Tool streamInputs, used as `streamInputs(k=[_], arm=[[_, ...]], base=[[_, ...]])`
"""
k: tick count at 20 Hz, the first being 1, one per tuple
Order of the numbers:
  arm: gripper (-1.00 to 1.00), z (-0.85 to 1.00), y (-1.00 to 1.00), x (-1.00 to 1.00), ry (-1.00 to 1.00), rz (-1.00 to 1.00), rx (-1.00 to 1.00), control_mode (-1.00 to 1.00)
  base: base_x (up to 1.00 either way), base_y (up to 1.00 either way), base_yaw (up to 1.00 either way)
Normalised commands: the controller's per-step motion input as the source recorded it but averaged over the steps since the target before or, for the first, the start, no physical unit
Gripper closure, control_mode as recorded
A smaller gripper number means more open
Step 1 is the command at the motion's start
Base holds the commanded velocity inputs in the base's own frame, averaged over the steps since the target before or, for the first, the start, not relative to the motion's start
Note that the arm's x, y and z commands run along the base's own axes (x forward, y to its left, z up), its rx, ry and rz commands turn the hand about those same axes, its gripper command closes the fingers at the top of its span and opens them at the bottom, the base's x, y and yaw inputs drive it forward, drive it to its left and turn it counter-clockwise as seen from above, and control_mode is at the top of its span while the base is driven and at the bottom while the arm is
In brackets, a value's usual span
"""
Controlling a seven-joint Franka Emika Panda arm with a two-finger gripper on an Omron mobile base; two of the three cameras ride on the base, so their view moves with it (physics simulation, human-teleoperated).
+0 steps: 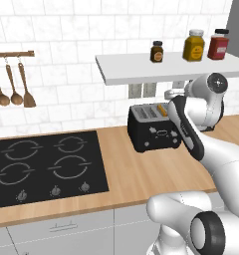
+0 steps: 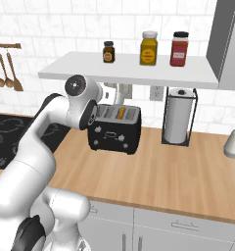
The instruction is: Start the toaster. Once the lever pops up, take the bread to the plate on the dining counter.
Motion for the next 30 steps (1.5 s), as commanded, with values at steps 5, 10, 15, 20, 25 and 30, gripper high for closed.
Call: streamInputs(k=[5,10,15,20,25,30], arm=[[-1.00,0.00,0.00,0.00,0.00,0.00,0.00,-1.00],[-1.00,0.00,0.00,0.00,0.00,0.00,0.00,-1.00],[-1.00,0.00,0.00,0.00,0.00,0.00,0.00,-1.00],[-1.00,0.00,0.00,0.00,0.00,0.00,0.00,-1.00],[-1.00,0.00,0.00,0.00,0.00,0.00,0.00,-1.00],[-1.00,0.00,0.00,0.00,0.00,0.00,0.00,-1.00]], base=[[0.00,0.00,0.00],[0.00,0.00,0.00],[0.00,0.00,0.00],[0.00,0.00,0.00],[0.00,0.00,0.00],[0.00,0.00,0.00]])
